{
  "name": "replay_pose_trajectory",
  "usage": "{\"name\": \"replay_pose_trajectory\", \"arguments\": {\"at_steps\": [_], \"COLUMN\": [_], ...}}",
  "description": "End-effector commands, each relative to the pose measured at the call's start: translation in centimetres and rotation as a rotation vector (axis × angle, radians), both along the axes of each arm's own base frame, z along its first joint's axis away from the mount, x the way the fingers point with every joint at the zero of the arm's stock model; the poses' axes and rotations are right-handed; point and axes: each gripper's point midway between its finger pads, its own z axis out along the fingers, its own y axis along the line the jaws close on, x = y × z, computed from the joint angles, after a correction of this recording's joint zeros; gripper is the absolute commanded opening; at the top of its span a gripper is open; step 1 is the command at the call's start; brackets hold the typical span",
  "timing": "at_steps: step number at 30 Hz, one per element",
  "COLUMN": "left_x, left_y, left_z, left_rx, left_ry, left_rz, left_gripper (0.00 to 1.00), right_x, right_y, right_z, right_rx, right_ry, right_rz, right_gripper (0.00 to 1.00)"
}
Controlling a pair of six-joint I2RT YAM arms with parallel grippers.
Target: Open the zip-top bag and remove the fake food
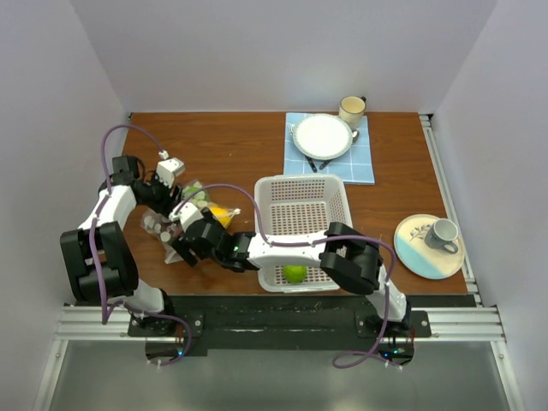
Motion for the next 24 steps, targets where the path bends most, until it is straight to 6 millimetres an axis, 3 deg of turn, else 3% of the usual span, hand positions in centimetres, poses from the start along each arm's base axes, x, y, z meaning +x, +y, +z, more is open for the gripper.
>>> {"name": "replay_pose_trajectory", "arguments": {"at_steps": [1,5,9,18,24], "left_x": [-3.9,-5.5,-6.5,-6.4,-7.3], "left_y": [-0.3,-0.5,-0.8,-2.9,-4.7], "left_z": [-2.4,-3.4,-3.9,-2.6,-3.1], "left_rx": [0.036,0.048,0.047,-0.065,-0.089], "left_ry": [0.123,0.156,0.176,0.191,0.238], "left_rz": [-0.047,-0.093,-0.120,-0.158,-0.178], "left_gripper": [0.62,0.63,0.63,0.63,0.62], "right_x": [3.3,4.4,4.9,3.9,3.6], "right_y": [1.4,1.6,1.6,2.0,2.2], "right_z": [5.5,5.5,4.6,-0.1,-1.5], "right_rx": [0.117,0.096,0.087,0.052,0.064], "right_ry": [-0.119,-0.155,-0.140,-0.046,-0.010], "right_rz": [-0.055,-0.062,-0.064,-0.050,-0.057], "right_gripper": [0.91,0.99,0.99,0.99,0.97]}}
